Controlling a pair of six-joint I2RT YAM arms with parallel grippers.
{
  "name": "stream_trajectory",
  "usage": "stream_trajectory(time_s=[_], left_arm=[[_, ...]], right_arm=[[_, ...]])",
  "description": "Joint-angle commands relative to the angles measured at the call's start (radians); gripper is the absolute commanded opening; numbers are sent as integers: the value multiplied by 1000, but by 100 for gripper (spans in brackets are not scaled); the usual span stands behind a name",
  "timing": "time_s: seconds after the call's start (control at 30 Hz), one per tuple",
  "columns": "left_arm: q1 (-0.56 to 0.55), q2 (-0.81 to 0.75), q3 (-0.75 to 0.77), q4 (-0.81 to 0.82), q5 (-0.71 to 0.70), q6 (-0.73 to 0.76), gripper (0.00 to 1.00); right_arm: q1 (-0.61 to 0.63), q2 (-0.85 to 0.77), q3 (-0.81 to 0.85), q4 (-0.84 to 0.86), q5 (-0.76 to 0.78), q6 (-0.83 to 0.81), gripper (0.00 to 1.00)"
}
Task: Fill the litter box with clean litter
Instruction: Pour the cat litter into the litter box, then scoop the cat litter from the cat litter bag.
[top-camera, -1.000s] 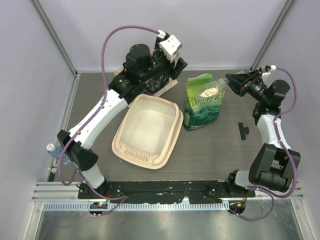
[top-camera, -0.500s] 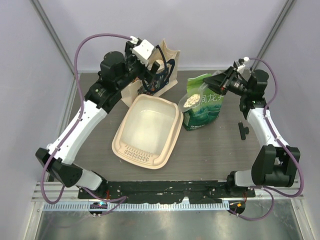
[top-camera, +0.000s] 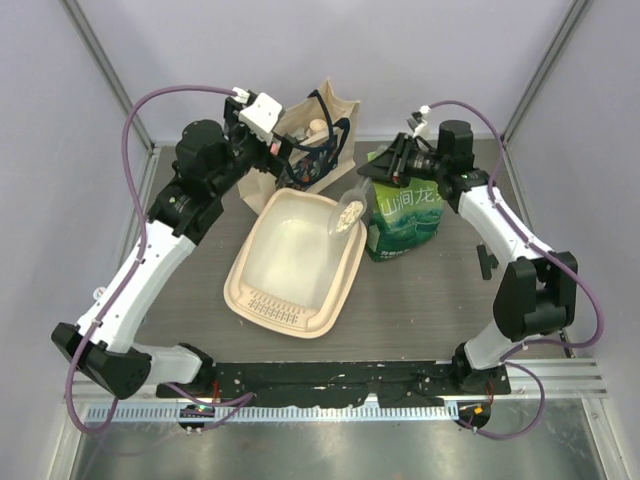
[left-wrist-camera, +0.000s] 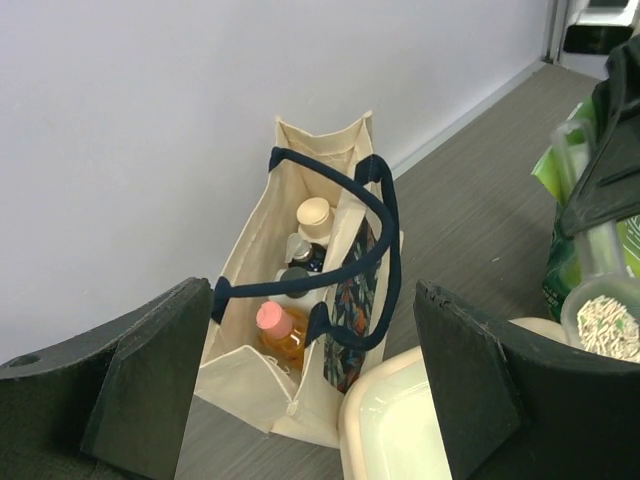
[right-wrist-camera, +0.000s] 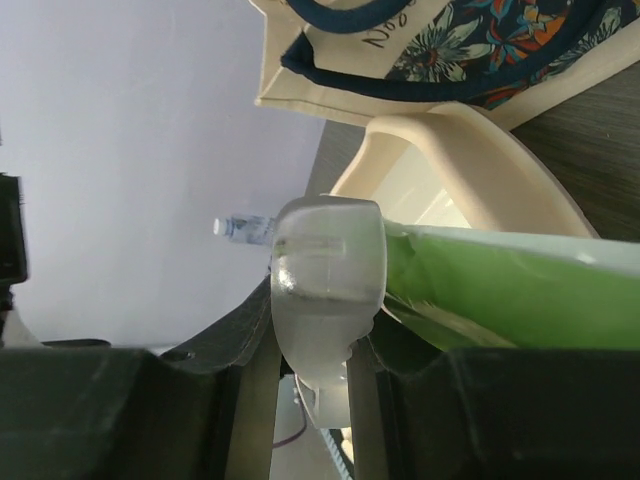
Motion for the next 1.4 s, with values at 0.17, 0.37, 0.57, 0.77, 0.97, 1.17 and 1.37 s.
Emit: stream_trajectory(time_s=[0.17,0.37,0.57,0.77,0.97,1.17,1.37], left_arm=[[38,-59,-31,54,38,-23,85],[60,-62,-48,60,66,-37,84],[60,-47,-40,60,81,-40,84],[61,-27,-29,76,84,-43,84],[61,16,10,80,95,-54,84],[55,77,84,76,202,-118,83],[-46,192,161,60,356,-152,81]], right_arm=[[146,109,161,-140,181,-254,1],[250,166,317,-316,337,-616,1],[325,142,336,-372,433,-801,1],[385,-24,184,-210,585,-984,1],[391,-118,100,-105,546,-960,1],[300,-179,227,-96,547,-727,1],[-55,-171,402,-94,526,-526,1]])
